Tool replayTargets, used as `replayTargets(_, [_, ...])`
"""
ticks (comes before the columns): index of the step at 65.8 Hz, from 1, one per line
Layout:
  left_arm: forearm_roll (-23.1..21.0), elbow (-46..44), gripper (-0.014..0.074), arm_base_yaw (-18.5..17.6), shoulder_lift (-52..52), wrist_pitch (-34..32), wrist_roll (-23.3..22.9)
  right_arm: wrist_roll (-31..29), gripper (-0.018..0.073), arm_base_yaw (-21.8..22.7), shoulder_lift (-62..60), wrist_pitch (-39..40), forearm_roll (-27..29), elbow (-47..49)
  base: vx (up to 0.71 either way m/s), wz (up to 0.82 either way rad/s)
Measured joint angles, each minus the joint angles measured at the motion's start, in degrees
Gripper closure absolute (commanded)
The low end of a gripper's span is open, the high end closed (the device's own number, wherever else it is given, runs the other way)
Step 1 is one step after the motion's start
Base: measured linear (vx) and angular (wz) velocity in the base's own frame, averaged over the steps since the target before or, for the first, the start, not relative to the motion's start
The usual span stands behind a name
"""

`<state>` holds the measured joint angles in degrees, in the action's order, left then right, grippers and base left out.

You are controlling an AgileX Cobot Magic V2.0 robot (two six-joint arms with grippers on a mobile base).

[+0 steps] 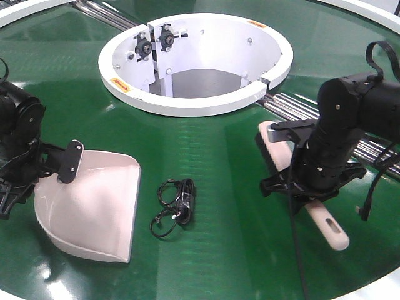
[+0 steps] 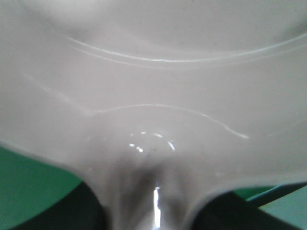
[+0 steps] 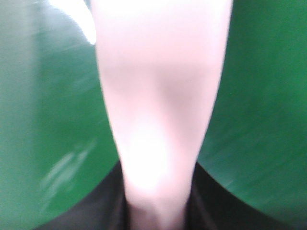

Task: Clean and inspect green conveyor with broom and dustpan
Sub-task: 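Lower the right gripper onto the pink brush handle and grasp it, then sweep the black cable with the brush toward the dustpan in the left gripper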

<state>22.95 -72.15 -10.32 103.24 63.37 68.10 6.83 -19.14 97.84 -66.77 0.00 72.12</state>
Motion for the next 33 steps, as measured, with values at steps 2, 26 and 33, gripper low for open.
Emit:
replayTargets(2, [0.0, 0.0, 0.0603, 0.0, 0.0, 0.0, 0.0, 1.1, 0.0564, -1.2, -0.7, -0.6, 0.6, 0.0, 0.0, 0.0])
replayTargets(26, [0.0, 0.0, 0.0603, 0.0, 0.0, 0.0, 0.0, 13.4, 0.0564, -13.8, 1.1, -0.7, 1.2, 0.0, 0.0, 0.0])
replayTargets(33, [0.0, 0.0, 0.0603, 0.0, 0.0, 0.0, 0.0, 15.6, 0.0564, -15.3, 2.8, -0.6, 1.7, 0.6, 0.0, 0.0])
